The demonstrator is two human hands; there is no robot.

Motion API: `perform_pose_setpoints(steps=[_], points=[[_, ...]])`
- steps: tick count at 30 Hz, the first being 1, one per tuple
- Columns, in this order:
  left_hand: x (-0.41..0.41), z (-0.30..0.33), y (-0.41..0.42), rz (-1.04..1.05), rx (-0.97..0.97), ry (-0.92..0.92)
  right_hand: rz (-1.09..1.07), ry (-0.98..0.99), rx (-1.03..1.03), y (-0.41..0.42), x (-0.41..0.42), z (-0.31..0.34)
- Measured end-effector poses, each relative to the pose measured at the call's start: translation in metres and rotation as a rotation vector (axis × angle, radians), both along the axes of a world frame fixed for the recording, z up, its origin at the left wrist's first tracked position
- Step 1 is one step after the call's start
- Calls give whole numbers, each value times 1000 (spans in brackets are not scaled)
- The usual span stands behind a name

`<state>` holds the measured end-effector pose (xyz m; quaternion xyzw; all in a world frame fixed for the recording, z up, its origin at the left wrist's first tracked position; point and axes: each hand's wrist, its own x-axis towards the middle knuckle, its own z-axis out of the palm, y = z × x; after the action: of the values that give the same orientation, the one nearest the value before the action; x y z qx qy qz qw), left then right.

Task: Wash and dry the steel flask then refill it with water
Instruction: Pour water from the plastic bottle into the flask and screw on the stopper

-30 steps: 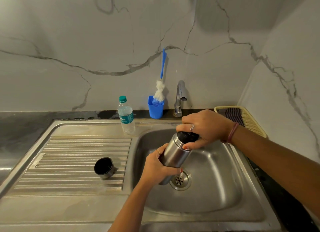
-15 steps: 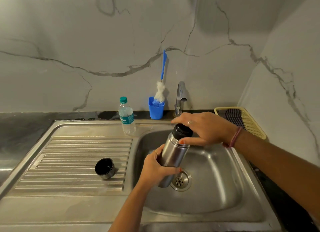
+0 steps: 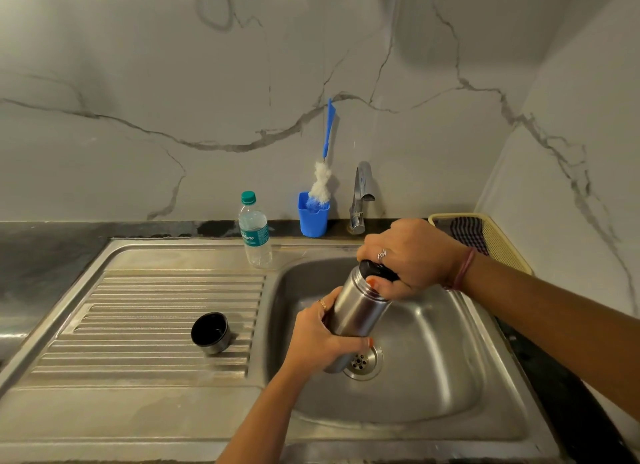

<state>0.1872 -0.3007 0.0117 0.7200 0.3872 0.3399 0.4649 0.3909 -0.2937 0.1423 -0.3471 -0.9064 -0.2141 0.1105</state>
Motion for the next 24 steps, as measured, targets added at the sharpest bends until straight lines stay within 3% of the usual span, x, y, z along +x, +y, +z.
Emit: perform_pose_setpoints(steps=[9,15,24], points=[[5,-4,-8,148,19,62,-364,65,15,-10,-17,-12],[6,-8,-13,164,-18,77,-482,7,-9,-16,-28,-9],[3,-6,-9,142,-26,32,-509,127,-116,-13,-26,-6]])
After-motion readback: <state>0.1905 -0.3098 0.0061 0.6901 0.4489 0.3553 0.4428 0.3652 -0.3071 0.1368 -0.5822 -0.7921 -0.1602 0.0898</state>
